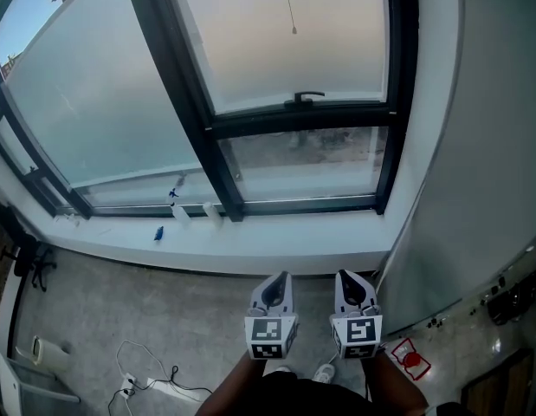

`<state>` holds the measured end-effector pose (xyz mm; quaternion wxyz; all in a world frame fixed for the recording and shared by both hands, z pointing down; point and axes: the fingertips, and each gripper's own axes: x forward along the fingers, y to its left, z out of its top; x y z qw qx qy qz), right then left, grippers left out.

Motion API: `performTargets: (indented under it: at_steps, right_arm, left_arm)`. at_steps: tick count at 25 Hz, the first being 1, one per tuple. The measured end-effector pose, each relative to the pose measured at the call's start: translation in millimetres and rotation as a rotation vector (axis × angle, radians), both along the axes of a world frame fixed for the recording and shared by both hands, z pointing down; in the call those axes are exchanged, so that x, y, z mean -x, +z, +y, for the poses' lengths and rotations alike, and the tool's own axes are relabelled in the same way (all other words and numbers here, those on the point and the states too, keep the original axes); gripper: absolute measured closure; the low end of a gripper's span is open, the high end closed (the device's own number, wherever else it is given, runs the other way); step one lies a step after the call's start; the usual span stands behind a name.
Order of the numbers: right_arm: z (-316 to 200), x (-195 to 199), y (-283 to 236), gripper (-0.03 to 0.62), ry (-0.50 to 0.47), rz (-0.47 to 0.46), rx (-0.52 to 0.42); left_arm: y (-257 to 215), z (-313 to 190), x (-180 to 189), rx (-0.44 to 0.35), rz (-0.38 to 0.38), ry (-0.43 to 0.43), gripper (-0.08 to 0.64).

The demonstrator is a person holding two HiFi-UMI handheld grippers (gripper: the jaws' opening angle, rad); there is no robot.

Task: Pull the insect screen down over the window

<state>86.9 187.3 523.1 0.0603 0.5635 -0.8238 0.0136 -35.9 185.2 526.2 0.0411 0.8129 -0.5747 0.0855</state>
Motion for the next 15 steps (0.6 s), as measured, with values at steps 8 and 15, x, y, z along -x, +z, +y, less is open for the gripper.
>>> performTargets:
  at_steps: [8,15]
  right_arm:
    - [-12.4,5.6,0.0,0.589,-0.021,0.039,-0.005]
    - [-43.7,17.1,-8.0,0.589,-0.007,0.024,-0.027]
  left_arm:
    - [1.8,-12.9,7.2,0.018,0.046,-0.030,0.557]
    - [-5.6,-44.6,24.4,-0.019,0.043,-0.030,0.557]
